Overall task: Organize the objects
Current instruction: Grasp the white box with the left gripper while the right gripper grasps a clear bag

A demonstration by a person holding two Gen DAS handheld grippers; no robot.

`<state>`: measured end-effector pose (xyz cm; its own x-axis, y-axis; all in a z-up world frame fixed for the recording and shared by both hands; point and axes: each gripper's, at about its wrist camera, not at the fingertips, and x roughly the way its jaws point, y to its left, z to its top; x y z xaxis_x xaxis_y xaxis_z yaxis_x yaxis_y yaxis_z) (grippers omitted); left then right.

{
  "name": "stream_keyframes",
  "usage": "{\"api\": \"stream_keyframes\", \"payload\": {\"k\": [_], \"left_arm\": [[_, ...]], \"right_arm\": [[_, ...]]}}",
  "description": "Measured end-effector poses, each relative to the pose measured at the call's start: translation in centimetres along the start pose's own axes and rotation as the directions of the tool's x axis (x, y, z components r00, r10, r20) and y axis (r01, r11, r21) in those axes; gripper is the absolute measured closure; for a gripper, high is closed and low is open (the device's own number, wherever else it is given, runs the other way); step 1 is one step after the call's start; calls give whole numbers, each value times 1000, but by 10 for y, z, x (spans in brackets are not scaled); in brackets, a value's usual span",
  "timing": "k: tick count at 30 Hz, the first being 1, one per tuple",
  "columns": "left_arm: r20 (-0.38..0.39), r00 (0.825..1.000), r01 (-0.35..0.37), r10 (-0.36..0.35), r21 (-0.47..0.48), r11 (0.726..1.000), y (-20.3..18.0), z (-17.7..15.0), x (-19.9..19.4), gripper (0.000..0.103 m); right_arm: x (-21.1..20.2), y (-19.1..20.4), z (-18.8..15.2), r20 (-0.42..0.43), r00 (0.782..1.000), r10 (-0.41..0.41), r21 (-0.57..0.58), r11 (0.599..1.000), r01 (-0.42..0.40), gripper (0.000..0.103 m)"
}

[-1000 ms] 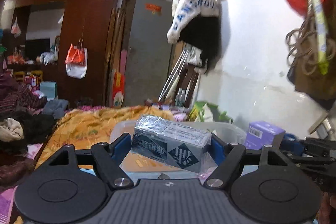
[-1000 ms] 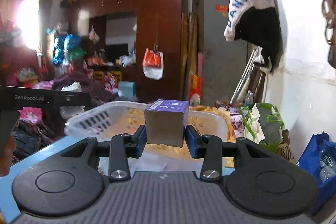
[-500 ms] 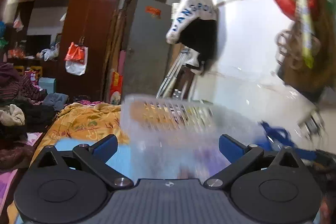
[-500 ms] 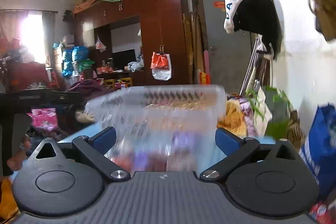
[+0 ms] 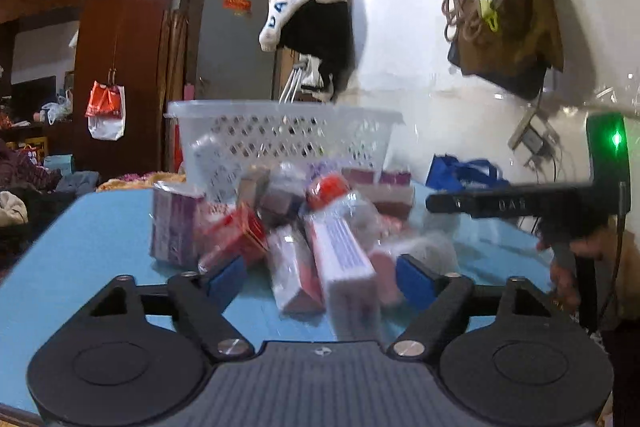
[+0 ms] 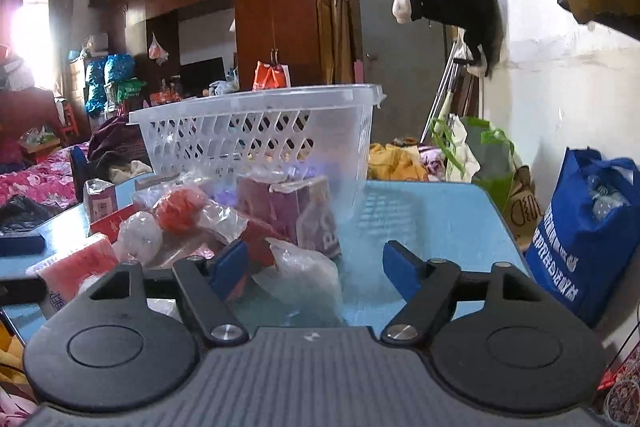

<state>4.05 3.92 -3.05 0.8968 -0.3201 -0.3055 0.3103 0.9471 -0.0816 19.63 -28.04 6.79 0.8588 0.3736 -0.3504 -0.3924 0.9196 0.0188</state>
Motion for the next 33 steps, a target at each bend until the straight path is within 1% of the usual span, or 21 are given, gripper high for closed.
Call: {"api": "stream_keyframes", "payload": {"k": [2, 4, 5, 6, 7, 8, 9, 12, 16, 20, 23, 28, 33], "left_arm": [[-10, 1000, 0, 0, 1, 1000, -2, -6, 0, 24], [-8, 1000, -2, 2, 19, 1000, -8, -11, 2, 30], [-6, 1000, -11, 11, 29, 1000, -11, -13, 2, 38], [-3, 1000, -17, 17, 39, 999, -13, -13, 2, 53], [-3, 1000, -19, 19, 50, 999, -16, -13, 3, 61], [-2, 1000, -17, 18, 62, 998, -18, -14, 2, 72], [3, 1000, -23, 23, 73, 997, -20, -15, 1, 72], [21, 999, -32, 30, 90, 995, -22, -15, -3, 72], [43, 999, -25, 21, 87, 996, -18, -12, -10, 72], [80, 997, -20, 14, 85, 996, -15, -7, -20, 72], [105, 994, -29, 20, 79, 996, -10, -1, -27, 72], [119, 992, -43, 35, 61, 997, 1, 4, -29, 72], [122, 992, -51, 44, 49, 998, 9, 7, -29, 72]], "right_arm": [[1, 1, -2, -11, 1000, 6, -16, 1000, -6, 30], [3, 2, -3, -18, 1000, 0, -28, 1000, -1, 34], [4, 3, -4, -22, 1000, 0, -37, 999, -1, 36], [5, 3, -4, -27, 1000, 1, -43, 999, -2, 43], [5, 3, -4, -31, 1000, 1, -42, 999, -3, 49], [6, 2, -4, -35, 999, 1, -39, 999, -2, 53], [6, 1, -4, -36, 999, 3, -36, 999, -4, 57], [5, 0, -4, -32, 999, 5, -31, 1000, -6, 61], [3, -1, -5, -21, 1000, 14, -24, 1000, -15, 62], [-3, -9, -5, 15, 999, 47, 30, 998, -47, 62], [-6, -8, -5, 30, 999, 41, 34, 999, -42, 62], [-15, -4, 1, 73, 996, 41, 26, 999, -43, 62], [-18, -4, 3, 95, 995, 43, 33, 998, -46, 62]]}}
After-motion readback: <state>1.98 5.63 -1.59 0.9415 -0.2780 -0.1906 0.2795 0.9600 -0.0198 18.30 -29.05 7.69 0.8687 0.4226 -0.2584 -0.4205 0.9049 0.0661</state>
